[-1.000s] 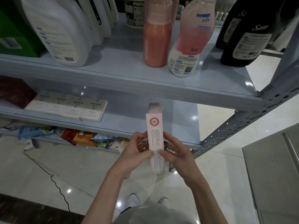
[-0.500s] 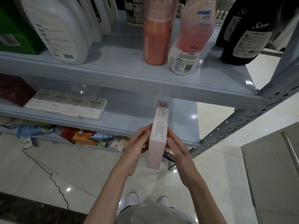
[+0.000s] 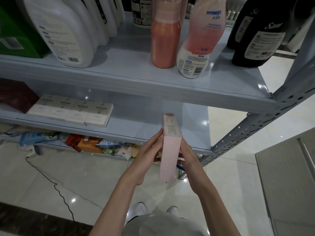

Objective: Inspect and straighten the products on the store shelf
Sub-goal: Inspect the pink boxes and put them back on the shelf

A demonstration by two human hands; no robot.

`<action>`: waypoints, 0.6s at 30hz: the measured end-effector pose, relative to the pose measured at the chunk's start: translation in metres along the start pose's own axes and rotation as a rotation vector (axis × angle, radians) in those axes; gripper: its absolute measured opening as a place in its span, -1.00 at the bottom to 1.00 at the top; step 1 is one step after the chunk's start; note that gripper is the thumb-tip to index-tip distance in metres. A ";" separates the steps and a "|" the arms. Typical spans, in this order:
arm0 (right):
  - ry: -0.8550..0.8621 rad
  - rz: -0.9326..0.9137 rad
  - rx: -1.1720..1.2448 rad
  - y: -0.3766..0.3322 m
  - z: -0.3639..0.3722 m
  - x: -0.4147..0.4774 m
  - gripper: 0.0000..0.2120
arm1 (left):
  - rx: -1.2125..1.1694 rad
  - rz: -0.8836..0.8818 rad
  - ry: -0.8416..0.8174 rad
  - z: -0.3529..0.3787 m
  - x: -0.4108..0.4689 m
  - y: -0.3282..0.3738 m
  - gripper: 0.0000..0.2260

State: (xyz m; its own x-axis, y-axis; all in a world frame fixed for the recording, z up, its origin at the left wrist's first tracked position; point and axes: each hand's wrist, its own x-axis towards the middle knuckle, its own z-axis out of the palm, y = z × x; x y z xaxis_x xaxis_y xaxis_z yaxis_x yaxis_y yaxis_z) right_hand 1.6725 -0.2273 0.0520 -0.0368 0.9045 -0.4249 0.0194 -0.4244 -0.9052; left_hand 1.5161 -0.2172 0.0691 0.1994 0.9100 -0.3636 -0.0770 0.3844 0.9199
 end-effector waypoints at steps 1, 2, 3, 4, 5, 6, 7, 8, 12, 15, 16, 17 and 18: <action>-0.008 -0.005 -0.001 -0.001 0.000 -0.001 -0.64 | -0.010 0.004 0.001 -0.001 0.000 0.000 -0.58; -0.019 -0.017 0.001 -0.002 -0.001 -0.001 -0.65 | -0.019 0.006 0.009 -0.002 0.000 -0.001 -0.57; -0.026 -0.032 0.016 -0.004 -0.002 -0.003 -0.67 | -0.038 0.000 0.029 -0.002 0.001 -0.002 -0.56; -0.028 -0.044 0.042 -0.005 -0.002 -0.003 -0.69 | -0.067 -0.013 0.059 -0.002 0.001 -0.003 -0.54; -0.028 -0.054 0.071 -0.005 -0.003 -0.005 -0.70 | -0.089 -0.024 0.091 -0.002 0.001 -0.004 -0.54; -0.027 -0.067 0.095 -0.006 -0.002 -0.006 -0.71 | -0.085 -0.021 0.117 -0.002 0.000 -0.005 -0.59; -0.023 -0.084 0.106 -0.006 -0.001 -0.008 -0.72 | -0.064 -0.006 0.136 -0.002 0.001 -0.007 -0.66; -0.016 -0.103 0.111 -0.007 0.001 -0.010 -0.72 | -0.045 0.007 0.148 -0.001 0.001 -0.009 -0.74; 0.020 -0.158 0.066 -0.008 0.004 -0.010 -0.59 | -0.023 0.016 0.131 -0.003 0.002 -0.008 -0.74; 0.008 -0.174 0.038 -0.008 0.002 -0.006 -0.60 | 0.027 0.021 0.071 -0.005 0.001 -0.006 -0.56; 0.002 -0.175 0.042 -0.007 0.002 -0.006 -0.60 | 0.043 0.023 0.065 -0.006 0.001 -0.006 -0.54; -0.001 -0.174 0.042 -0.006 0.001 -0.006 -0.59 | 0.054 0.027 0.072 -0.007 0.001 -0.007 -0.56; -0.007 -0.173 0.037 -0.005 0.001 -0.007 -0.57 | 0.054 0.031 0.087 -0.008 0.002 -0.007 -0.62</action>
State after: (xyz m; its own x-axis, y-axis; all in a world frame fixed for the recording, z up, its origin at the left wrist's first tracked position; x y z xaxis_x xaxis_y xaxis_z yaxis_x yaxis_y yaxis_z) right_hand 1.6719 -0.2310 0.0596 -0.0433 0.9639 -0.2628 -0.0246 -0.2640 -0.9642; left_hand 1.5096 -0.2169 0.0605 0.1124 0.9323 -0.3439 -0.0290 0.3490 0.9367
